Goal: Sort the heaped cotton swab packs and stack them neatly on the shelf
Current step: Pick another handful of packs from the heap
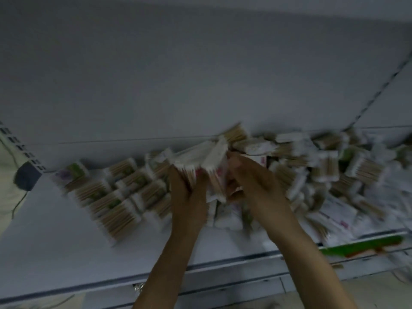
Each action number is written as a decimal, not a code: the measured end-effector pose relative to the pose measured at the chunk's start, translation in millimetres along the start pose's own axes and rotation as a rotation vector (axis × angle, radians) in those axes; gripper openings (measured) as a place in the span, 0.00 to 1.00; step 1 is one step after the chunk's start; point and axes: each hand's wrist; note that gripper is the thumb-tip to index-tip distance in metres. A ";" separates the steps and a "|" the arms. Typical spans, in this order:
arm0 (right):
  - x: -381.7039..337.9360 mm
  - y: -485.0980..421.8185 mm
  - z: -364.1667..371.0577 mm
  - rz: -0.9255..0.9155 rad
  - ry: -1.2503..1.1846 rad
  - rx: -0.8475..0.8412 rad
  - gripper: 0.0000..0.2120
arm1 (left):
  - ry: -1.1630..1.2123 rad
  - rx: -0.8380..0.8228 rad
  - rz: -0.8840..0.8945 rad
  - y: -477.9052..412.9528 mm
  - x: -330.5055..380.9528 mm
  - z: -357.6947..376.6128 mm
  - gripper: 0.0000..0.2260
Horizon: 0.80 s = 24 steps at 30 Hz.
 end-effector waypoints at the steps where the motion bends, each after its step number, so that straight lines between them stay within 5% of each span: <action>1: 2.6 -1.8 -5.3 -0.019 0.068 0.017 0.05 | 0.038 -0.003 -0.011 0.3 -1.6 -0.3 0.19; 4: 11.0 -5.4 -21.1 -0.038 0.338 0.069 0.18 | 0.075 -0.028 -0.065 -0.3 -5.0 -4.3 0.18; 9: 14.0 -3.3 -17.9 -0.006 0.104 0.121 0.20 | 0.228 0.033 -0.128 -5.3 0.4 11.7 0.15; 12: 18.5 -6.9 -3.9 -0.043 0.010 0.226 0.18 | 0.288 -0.004 -0.260 -9.8 -5.1 19.5 0.36; 15: 15.4 -16.5 0.6 -0.117 -0.118 -0.022 0.15 | 0.206 -0.081 -0.350 -12.8 -8.0 17.4 0.44; 19: 17.1 -28.8 4.1 -0.236 -0.002 -0.053 0.17 | 0.153 -0.029 -0.217 -20.7 4.0 10.9 0.37; 24: 0.7 -44.0 8.8 -0.325 0.049 -0.043 0.27 | 0.527 -0.140 -0.190 -18.3 13.5 11.1 0.35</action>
Point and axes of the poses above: each hand's wrist, its own y-axis away from the middle knuckle, its own z-axis out of the palm, x = y × z, and after that the axes turned 12 degrees about -x, right-handed
